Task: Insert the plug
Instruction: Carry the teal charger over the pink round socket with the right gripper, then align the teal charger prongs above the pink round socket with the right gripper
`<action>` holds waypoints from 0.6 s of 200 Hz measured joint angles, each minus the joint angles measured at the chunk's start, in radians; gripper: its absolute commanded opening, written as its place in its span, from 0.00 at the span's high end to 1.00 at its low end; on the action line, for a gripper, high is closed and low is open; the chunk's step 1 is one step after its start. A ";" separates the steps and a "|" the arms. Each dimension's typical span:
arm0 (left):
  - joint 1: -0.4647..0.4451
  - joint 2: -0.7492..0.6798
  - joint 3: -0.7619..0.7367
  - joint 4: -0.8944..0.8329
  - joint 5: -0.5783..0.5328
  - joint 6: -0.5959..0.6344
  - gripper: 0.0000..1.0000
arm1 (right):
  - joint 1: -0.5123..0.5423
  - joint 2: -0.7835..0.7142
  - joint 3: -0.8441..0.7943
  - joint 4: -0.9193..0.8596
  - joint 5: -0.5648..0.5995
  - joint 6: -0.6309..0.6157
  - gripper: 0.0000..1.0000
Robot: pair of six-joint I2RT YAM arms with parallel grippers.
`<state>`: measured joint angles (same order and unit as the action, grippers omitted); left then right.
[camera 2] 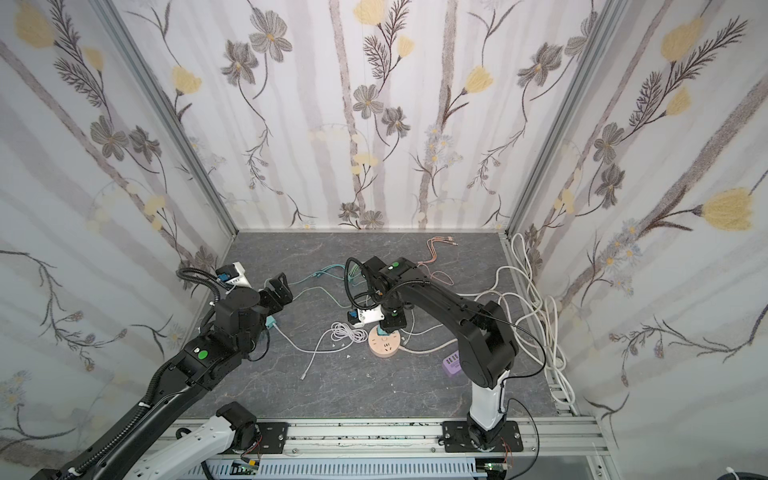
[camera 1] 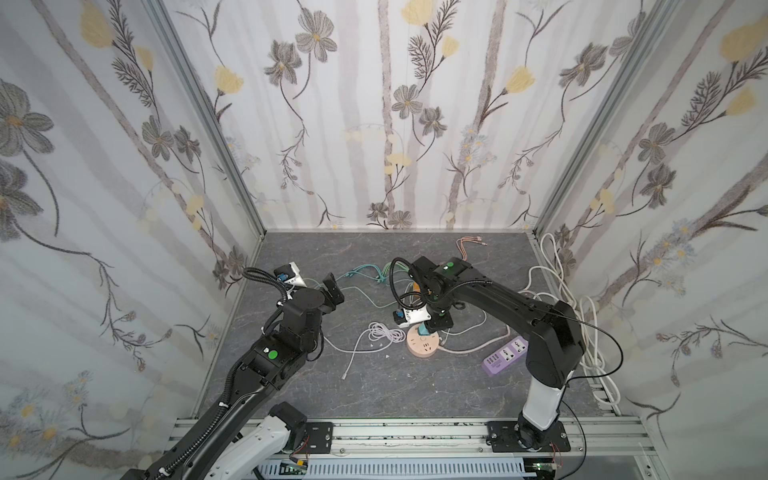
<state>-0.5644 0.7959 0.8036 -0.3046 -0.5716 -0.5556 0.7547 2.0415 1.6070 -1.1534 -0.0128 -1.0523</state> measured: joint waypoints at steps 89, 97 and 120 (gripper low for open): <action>0.026 -0.132 -0.089 -0.007 -0.011 0.030 0.00 | 0.068 0.135 0.113 -0.066 0.165 -0.057 1.00; 0.028 -0.143 -0.095 -0.007 -0.011 0.031 0.00 | 0.071 0.145 0.117 -0.066 0.170 -0.058 1.00; 0.033 -0.169 -0.106 -0.007 -0.012 0.032 0.00 | 0.076 0.166 0.127 -0.074 0.177 -0.060 1.00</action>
<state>-0.5312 0.6273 0.6971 -0.3119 -0.5835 -0.5232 0.8310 2.2070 1.7336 -1.2274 0.1638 -1.1122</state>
